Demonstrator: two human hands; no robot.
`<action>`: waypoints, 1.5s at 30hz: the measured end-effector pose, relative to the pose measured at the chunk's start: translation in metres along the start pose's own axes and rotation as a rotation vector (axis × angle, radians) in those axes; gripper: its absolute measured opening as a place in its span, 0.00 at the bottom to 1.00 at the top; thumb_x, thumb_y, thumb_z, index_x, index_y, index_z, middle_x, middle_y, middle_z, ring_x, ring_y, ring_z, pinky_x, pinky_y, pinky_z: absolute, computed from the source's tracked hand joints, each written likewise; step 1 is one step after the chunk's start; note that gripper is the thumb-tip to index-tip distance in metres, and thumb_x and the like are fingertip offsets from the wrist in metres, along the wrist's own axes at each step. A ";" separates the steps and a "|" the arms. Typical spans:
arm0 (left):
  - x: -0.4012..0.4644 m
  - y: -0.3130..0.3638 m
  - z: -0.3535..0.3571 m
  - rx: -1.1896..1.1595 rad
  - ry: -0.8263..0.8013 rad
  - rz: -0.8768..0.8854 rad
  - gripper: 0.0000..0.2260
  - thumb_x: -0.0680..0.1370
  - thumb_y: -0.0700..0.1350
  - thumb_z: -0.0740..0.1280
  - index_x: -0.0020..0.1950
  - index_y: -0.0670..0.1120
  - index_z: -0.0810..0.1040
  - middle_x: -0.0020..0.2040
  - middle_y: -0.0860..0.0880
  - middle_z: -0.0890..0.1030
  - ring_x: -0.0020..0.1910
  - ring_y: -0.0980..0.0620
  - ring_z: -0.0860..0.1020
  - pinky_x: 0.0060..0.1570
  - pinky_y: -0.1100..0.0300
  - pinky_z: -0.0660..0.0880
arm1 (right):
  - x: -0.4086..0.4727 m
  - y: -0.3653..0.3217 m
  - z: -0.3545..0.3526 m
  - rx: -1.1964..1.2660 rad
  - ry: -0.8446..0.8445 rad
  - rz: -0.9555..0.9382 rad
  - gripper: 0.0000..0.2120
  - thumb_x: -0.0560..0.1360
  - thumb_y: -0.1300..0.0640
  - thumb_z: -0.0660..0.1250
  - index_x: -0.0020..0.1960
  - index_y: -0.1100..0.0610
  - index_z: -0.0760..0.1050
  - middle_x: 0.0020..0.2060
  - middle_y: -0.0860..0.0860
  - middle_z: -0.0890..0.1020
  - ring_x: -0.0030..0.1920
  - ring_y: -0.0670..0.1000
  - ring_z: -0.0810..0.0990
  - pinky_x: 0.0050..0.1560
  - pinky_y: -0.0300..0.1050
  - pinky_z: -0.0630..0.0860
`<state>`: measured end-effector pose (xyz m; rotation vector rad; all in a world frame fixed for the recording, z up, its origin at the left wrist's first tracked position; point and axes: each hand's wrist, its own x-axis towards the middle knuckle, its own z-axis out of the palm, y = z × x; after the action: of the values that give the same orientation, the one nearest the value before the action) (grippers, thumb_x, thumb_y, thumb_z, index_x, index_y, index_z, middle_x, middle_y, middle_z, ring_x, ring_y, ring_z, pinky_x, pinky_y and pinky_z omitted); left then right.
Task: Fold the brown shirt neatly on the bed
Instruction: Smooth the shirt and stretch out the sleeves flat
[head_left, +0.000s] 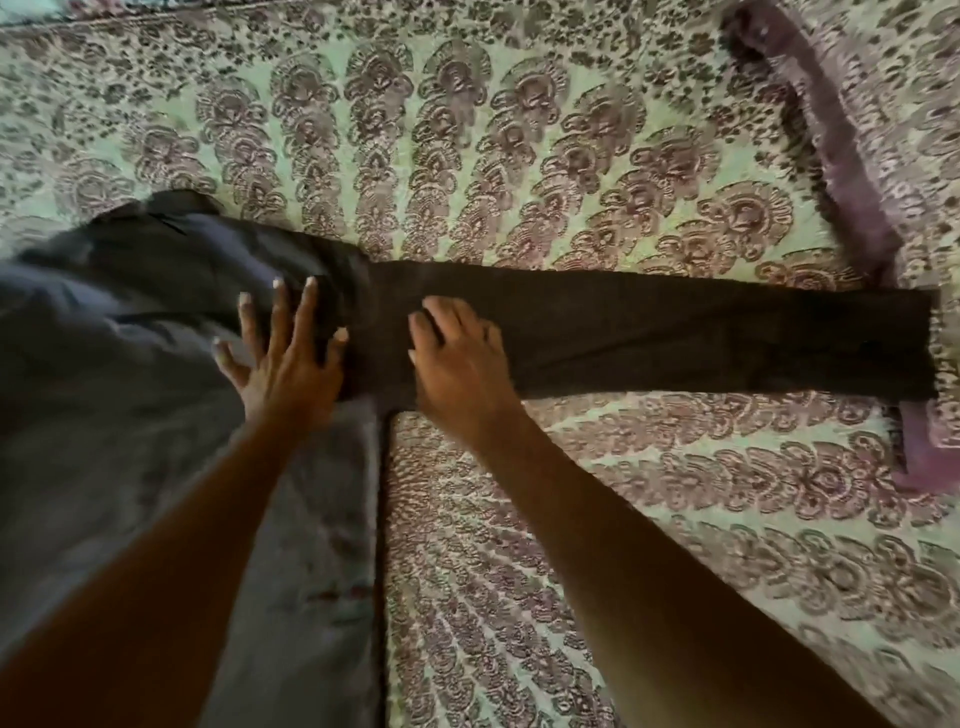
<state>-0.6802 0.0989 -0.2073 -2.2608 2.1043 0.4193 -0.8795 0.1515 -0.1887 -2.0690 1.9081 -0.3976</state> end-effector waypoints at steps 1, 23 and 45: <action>0.009 -0.014 0.001 0.019 -0.030 -0.015 0.28 0.83 0.65 0.52 0.81 0.67 0.46 0.84 0.58 0.46 0.83 0.47 0.41 0.75 0.30 0.41 | 0.011 -0.019 0.013 0.028 0.009 -0.031 0.21 0.77 0.57 0.67 0.69 0.61 0.75 0.71 0.59 0.75 0.72 0.62 0.71 0.62 0.61 0.72; -0.007 0.035 0.009 -0.206 0.083 0.425 0.27 0.83 0.51 0.54 0.82 0.45 0.61 0.83 0.47 0.58 0.81 0.43 0.58 0.76 0.38 0.61 | 0.009 0.037 0.018 -0.123 0.104 0.229 0.29 0.86 0.42 0.49 0.84 0.52 0.52 0.84 0.51 0.53 0.84 0.57 0.48 0.80 0.64 0.51; -0.045 0.210 0.053 -0.147 -0.172 0.337 0.27 0.85 0.62 0.48 0.83 0.60 0.46 0.84 0.57 0.42 0.83 0.52 0.40 0.80 0.41 0.40 | -0.143 0.221 -0.054 -0.239 0.134 0.678 0.38 0.81 0.30 0.49 0.85 0.49 0.50 0.84 0.54 0.50 0.84 0.58 0.49 0.80 0.62 0.53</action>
<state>-0.8988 0.1347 -0.2146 -1.8497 2.4332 0.7727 -1.1147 0.2759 -0.2278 -1.3965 2.6810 -0.1505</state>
